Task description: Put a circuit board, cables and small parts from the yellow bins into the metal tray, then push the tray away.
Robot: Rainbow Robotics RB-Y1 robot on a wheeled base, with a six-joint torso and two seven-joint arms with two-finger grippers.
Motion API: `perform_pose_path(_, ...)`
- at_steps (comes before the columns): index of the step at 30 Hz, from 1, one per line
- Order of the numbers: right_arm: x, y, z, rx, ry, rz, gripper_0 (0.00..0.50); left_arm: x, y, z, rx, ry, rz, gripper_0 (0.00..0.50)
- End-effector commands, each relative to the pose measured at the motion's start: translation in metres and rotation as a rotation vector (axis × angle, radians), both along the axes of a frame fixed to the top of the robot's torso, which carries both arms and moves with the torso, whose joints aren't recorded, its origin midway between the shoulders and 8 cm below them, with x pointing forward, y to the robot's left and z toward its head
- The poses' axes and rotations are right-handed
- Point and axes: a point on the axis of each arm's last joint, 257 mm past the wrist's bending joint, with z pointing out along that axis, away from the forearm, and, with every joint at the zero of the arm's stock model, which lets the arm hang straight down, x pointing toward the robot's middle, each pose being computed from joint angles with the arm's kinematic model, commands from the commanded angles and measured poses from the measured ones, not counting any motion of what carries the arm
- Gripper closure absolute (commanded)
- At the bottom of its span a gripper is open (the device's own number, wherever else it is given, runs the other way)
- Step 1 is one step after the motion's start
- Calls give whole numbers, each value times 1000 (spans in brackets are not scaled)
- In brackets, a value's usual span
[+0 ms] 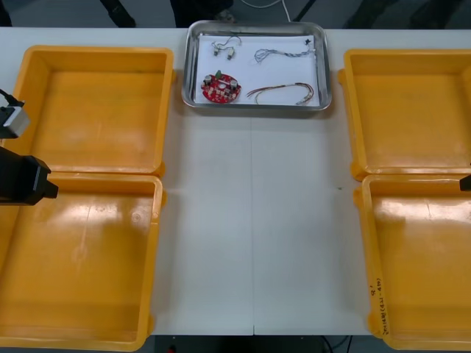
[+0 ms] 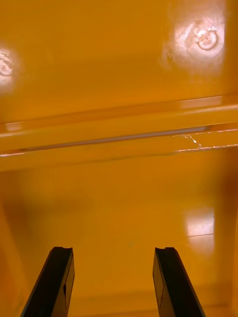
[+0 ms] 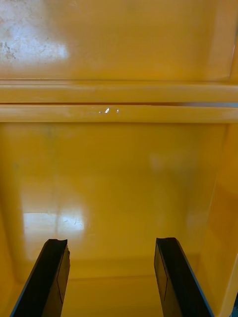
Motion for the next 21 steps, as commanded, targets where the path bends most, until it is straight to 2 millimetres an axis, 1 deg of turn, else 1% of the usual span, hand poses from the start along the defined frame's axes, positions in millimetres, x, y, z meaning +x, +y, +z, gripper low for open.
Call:
perform_pose_path(1,6,-31,9,-26,-31,-18,39,-3,17,14,76,-28,-54,0)
perform_pose_path(6,16,-33,8,-4,-58,-15,39,-3,17,14,76,-28,-54,0)
perform_pose_path(8,17,-30,10,9,-65,-2,38,-3,17,14,76,-28,-54,0)
perform_pose_path(10,15,-24,10,37,-61,12,38,-3,17,14,76,-28,-54,0)
perform_pose_path(11,13,-24,10,39,-54,16,38,-3,17,14,76,-28,-54,0)
perform_pose_path(16,5,-31,7,27,-37,13,39,-3,17,14,76,-28,-54,0)
perform_pose_path(21,0,-36,9,18,-20,4,38,-3,17,14,76,-28,-54,0)
